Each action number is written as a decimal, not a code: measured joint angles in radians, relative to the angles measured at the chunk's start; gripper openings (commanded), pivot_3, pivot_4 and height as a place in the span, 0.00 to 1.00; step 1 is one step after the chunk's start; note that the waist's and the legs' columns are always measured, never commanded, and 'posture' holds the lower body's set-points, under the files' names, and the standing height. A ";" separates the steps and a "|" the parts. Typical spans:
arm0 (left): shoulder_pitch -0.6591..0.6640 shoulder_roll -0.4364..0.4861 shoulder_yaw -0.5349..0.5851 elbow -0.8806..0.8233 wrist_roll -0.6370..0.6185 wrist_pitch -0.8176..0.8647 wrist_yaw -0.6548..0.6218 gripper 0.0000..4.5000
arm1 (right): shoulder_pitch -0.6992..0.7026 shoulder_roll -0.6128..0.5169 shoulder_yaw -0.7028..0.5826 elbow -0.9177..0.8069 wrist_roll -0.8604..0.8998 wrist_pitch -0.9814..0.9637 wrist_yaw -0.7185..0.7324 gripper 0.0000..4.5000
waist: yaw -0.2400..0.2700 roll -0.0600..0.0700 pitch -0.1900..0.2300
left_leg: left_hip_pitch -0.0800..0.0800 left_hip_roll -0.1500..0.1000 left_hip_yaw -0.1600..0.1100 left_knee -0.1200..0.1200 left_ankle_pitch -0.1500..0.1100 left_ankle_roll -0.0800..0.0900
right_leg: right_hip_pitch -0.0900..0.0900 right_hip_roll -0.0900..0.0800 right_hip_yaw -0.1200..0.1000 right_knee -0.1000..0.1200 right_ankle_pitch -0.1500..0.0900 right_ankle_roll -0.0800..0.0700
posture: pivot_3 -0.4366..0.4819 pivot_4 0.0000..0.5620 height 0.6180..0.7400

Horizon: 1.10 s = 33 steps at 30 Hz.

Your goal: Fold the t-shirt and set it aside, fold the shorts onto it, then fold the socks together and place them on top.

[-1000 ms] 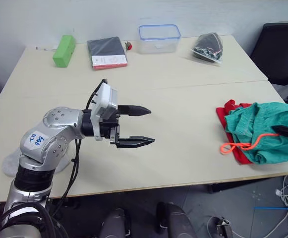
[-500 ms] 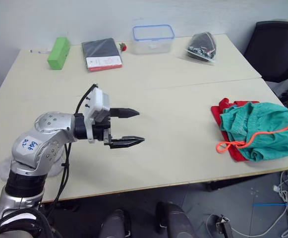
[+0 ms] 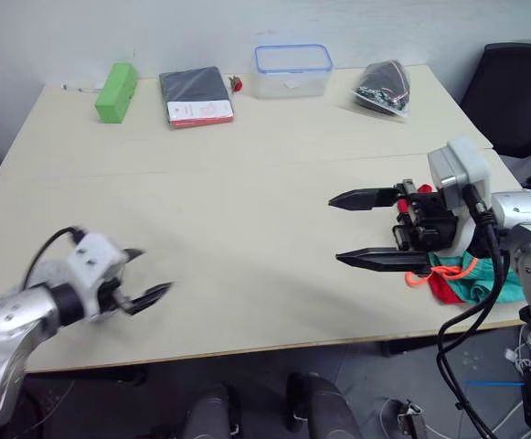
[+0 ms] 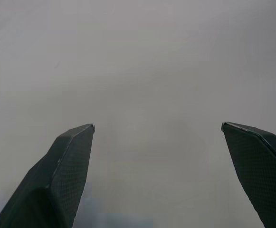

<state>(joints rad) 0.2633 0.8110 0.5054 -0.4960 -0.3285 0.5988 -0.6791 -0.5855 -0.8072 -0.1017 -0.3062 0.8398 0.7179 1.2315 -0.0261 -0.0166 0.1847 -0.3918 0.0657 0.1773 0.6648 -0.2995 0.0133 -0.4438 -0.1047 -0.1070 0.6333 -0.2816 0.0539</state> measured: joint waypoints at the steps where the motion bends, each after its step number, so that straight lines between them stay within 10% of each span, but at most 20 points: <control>1: 0.038 -0.013 0.041 -0.001 0.007 -0.011 0.001 1.00 | -0.003 0.003 0.008 0.001 -0.002 -0.002 0.000 0.99 | 0.001 0.000 0.000 | 0.000 0.000 0.000 0.000 -0.001 0.002 | 0.000 -0.001 -0.001 0.000 0.000 0.000 | 0.48 0.27 1.00; 6: 0.133 -0.072 0.144 0.009 -0.016 -0.041 -0.032 1.00 | -0.006 0.024 0.028 0.007 -0.016 -0.015 0.002 0.99 | 0.003 -0.001 -0.001 | 0.000 0.000 -0.002 0.000 -0.002 0.002 | 0.000 -0.003 -0.002 0.000 0.000 -0.002 | 0.48 0.27 1.00; 18: -0.043 0.080 -0.010 0.399 0.050 -0.156 -0.170 1.00 | 0.019 0.059 0.047 -0.073 0.040 0.029 -0.096 0.99 | -0.003 -0.001 -0.001 | 0.000 0.000 -0.001 -0.003 -0.002 0.002 | -0.001 -0.003 -0.004 0.001 0.000 -0.003 | 0.48 0.27 1.00; 33: -0.162 0.089 -0.050 0.461 -0.001 -0.012 -0.194 0.01 | 0.059 0.042 0.015 -0.119 0.049 0.025 -0.156 1.00 | 0.001 -0.001 -0.001 | 0.001 -0.001 -0.001 -0.003 -0.003 -0.001 | 0.000 -0.005 -0.004 0.002 0.000 -0.003 | 0.48 0.27 1.00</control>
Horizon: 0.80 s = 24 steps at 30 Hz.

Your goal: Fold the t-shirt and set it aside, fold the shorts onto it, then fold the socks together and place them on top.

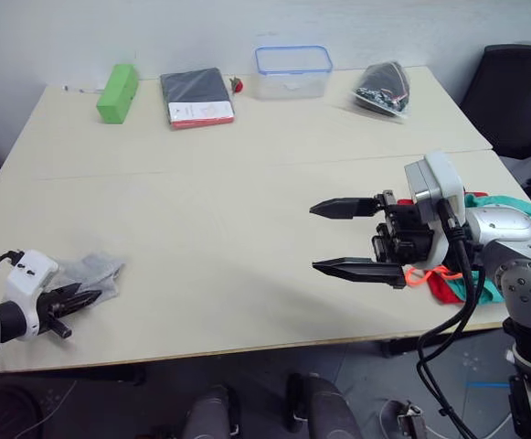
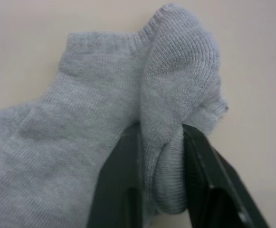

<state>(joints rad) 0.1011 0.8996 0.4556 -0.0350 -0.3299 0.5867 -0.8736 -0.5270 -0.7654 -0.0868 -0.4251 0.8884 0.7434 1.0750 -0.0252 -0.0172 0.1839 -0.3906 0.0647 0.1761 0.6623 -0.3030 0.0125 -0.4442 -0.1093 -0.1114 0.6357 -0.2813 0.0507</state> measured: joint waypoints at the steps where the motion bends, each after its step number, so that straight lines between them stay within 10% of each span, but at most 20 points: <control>1: -0.012 -0.005 -0.010 -0.015 -0.008 0.020 0.001 0.00 | 0.005 -0.003 0.000 -0.001 -0.002 -0.001 0.000 1.00 | 0.002 0.000 0.000 | 0.000 0.000 0.000 0.000 0.000 0.000 | 0.000 0.000 0.000 0.000 0.000 0.000 | 0.48 0.27 1.00; 11: -0.460 -0.241 -0.382 -0.324 -0.156 0.455 0.177 0.00 | 0.117 -0.051 -0.003 -0.021 -0.113 -0.086 0.004 1.00 | 0.026 -0.003 -0.001 | -0.001 -0.003 0.001 0.002 0.006 0.002 | 0.002 0.001 0.001 0.000 0.003 0.004 | 0.48 0.27 1.00; 21: -0.761 -0.575 -0.673 -0.101 -0.012 0.558 0.447 0.00 | 0.195 -0.056 0.006 -0.035 -0.257 -0.179 -0.029 1.00 | 0.023 -0.006 0.001 | -0.001 -0.001 0.002 0.004 0.007 -0.001 | 0.002 0.012 0.004 0.000 0.003 0.005 | 0.48 0.27 1.00; 24: -0.777 -0.613 -0.670 -0.079 -0.001 0.577 0.473 0.19 | 0.207 -0.056 0.007 -0.035 -0.283 -0.193 -0.043 1.00 | 0.024 -0.006 0.001 | -0.001 0.000 0.001 0.004 0.008 -0.002 | 0.002 0.012 0.004 0.000 0.002 0.004 | 0.48 0.27 1.00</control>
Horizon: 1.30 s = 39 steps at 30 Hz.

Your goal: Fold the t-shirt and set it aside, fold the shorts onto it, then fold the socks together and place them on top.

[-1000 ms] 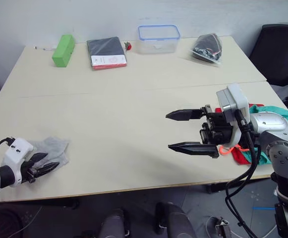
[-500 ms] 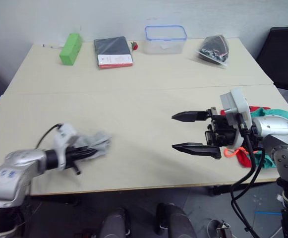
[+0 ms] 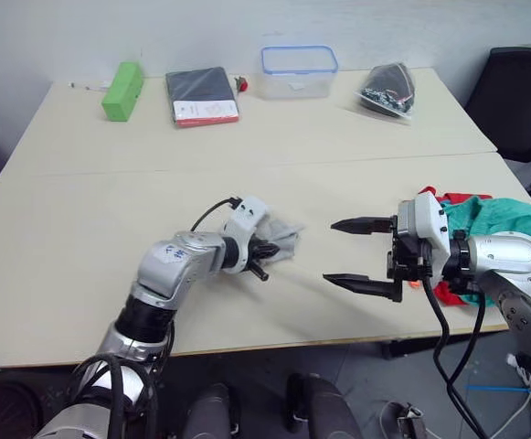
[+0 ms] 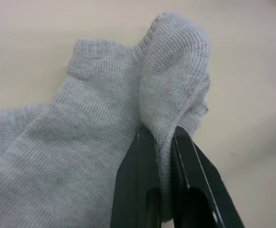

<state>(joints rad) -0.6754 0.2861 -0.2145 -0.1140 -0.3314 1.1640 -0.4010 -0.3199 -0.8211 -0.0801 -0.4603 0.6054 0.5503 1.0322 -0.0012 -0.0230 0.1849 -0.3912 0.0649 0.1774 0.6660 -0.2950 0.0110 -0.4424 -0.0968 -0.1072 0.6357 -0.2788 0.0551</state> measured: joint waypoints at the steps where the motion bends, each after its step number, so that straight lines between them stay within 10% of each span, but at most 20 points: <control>1: -0.003 -0.006 0.004 0.002 -0.001 0.008 0.004 0.25 | 0.004 0.000 0.000 0.000 -0.004 -0.003 -0.002 1.00 | 0.001 0.000 0.000 | 0.000 0.000 0.000 0.000 0.000 0.000 | 0.000 0.000 0.000 0.000 0.000 0.000 | 0.48 0.27 1.00; 8: -0.008 0.010 0.137 -0.098 -0.102 0.141 -0.029 0.75 | 0.019 0.003 0.022 -0.001 -0.053 -0.024 -0.023 1.00 | -0.003 -0.001 0.000 | 0.000 0.000 0.000 0.000 0.000 0.000 | 0.000 -0.001 0.000 0.001 0.000 0.000 | 0.48 0.27 1.00; 12: -0.027 0.190 0.214 -0.219 -0.178 0.119 -0.152 1.00 | 0.020 0.003 0.063 0.002 -0.115 -0.066 -0.028 1.00 | -0.005 -0.001 0.000 | 0.002 0.001 0.000 0.000 0.001 -0.003 | 0.000 0.000 0.001 0.002 -0.001 -0.001 | 0.48 0.27 1.00; 19: 0.079 0.549 0.006 -0.058 0.067 -0.573 -0.535 1.00 | -0.022 0.028 0.189 0.043 -0.274 -0.188 -0.033 1.00 | 0.002 0.000 0.000 | 0.000 0.000 0.000 -0.001 0.001 -0.003 | -0.002 0.000 -0.001 0.002 -0.002 -0.004 | 0.48 0.27 1.00; 28: -0.006 0.491 -0.129 0.274 0.269 -1.076 -0.713 1.00 | -0.151 0.126 0.369 0.204 -0.512 -0.325 -0.065 1.00 | -0.004 -0.001 0.000 | -0.002 0.001 0.004 0.001 -0.001 -0.001 | -0.003 0.002 -0.005 0.002 -0.002 -0.004 | 0.48 0.27 1.00; 39: -0.106 0.384 -0.130 0.547 0.331 -1.277 -0.793 0.88 | -0.224 0.214 0.498 0.350 -0.701 -0.413 -0.086 0.92 | -0.005 -0.001 0.000 | -0.002 0.002 0.004 0.008 -0.001 0.001 | -0.003 0.002 -0.009 0.007 -0.002 -0.003 | 0.48 0.27 1.00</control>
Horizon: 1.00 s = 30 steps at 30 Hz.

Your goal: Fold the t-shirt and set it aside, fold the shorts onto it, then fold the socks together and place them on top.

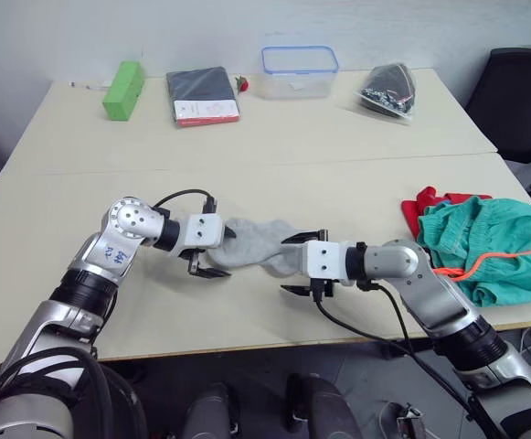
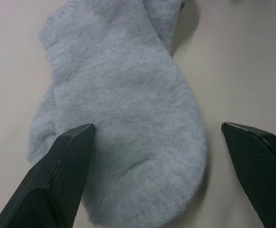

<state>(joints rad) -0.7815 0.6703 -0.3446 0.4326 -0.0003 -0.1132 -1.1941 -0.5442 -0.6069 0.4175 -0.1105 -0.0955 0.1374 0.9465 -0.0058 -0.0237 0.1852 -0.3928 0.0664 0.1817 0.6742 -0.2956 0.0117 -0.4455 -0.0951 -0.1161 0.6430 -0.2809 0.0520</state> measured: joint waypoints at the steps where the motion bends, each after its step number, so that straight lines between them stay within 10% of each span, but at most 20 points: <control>1: -0.001 -0.003 0.000 0.012 0.005 -0.010 -0.001 0.84 | -0.003 0.003 0.002 0.010 -0.010 -0.007 -0.003 0.90 | 0.000 0.000 0.000 | 0.000 0.000 0.000 0.000 0.000 0.000 | 0.000 0.000 0.000 0.000 0.000 0.000 | 0.48 0.27 1.00; 14: -0.029 -0.033 0.004 0.093 0.062 -0.080 -0.021 0.01 | -0.070 0.065 0.005 0.202 -0.078 -0.098 -0.027 0.00 | -0.007 0.000 0.000 | 0.000 0.001 0.000 0.004 0.000 0.000 | 0.000 0.000 0.000 0.003 0.000 0.000 | 0.48 0.27 1.00; 30: 0.223 0.088 0.008 -0.461 -0.014 0.328 -0.162 0.01 | -0.060 -0.029 0.005 0.297 0.070 -0.501 0.266 0.00 | -0.024 0.000 0.000 | 0.001 0.002 0.000 0.004 -0.002 0.000 | 0.001 0.000 0.006 0.003 -0.001 0.001 | 0.48 0.27 1.00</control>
<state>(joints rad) -0.5582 0.7580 -0.3369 -0.0288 -0.0145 0.2152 -1.3559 -0.6046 -0.6362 0.4225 0.1866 -0.0254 -0.3636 1.2125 -0.0302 -0.0236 0.1852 -0.3916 0.0681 0.1814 0.6781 -0.2975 0.0115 -0.4447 -0.0947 -0.1099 0.6462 -0.2818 0.0529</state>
